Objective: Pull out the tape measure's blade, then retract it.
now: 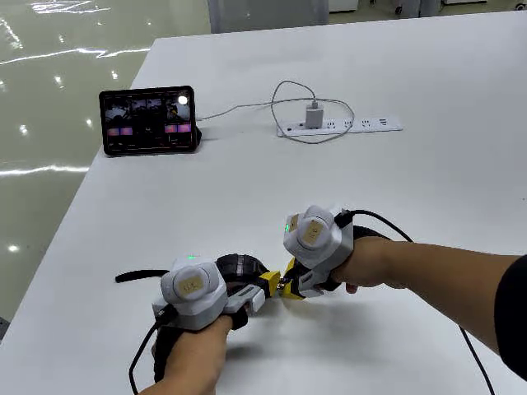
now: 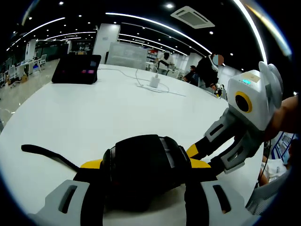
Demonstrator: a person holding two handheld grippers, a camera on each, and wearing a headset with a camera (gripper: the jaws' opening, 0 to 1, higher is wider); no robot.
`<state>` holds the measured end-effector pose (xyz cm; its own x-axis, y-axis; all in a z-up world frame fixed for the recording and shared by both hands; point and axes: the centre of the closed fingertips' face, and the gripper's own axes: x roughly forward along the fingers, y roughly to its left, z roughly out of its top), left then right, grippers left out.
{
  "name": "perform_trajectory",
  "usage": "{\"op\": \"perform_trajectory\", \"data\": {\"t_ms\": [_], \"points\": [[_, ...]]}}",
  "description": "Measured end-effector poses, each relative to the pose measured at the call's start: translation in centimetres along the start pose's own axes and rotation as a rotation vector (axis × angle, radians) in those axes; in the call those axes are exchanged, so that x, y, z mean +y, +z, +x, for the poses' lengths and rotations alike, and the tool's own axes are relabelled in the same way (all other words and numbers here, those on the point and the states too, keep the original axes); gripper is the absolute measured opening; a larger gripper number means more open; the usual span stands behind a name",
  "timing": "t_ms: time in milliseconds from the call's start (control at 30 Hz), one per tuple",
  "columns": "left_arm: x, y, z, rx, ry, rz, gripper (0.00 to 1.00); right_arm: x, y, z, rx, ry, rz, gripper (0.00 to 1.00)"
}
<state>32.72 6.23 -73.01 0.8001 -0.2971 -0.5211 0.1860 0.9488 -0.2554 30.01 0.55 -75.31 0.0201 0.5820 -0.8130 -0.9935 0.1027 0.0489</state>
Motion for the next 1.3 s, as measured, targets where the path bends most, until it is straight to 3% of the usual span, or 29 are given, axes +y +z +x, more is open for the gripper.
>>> {"op": "perform_trajectory", "data": {"t_ms": [567,1300], "points": [[0.0,0.0,0.0,-0.002,-0.005,0.001,0.65,0.3,1.1,1.0,-0.013,-0.007,-0.039,0.12],[0.0,0.0,-0.1,-0.005,-0.002,0.005,0.65,0.2,1.1,1.1,-0.020,-0.014,-0.054,0.12]]}}
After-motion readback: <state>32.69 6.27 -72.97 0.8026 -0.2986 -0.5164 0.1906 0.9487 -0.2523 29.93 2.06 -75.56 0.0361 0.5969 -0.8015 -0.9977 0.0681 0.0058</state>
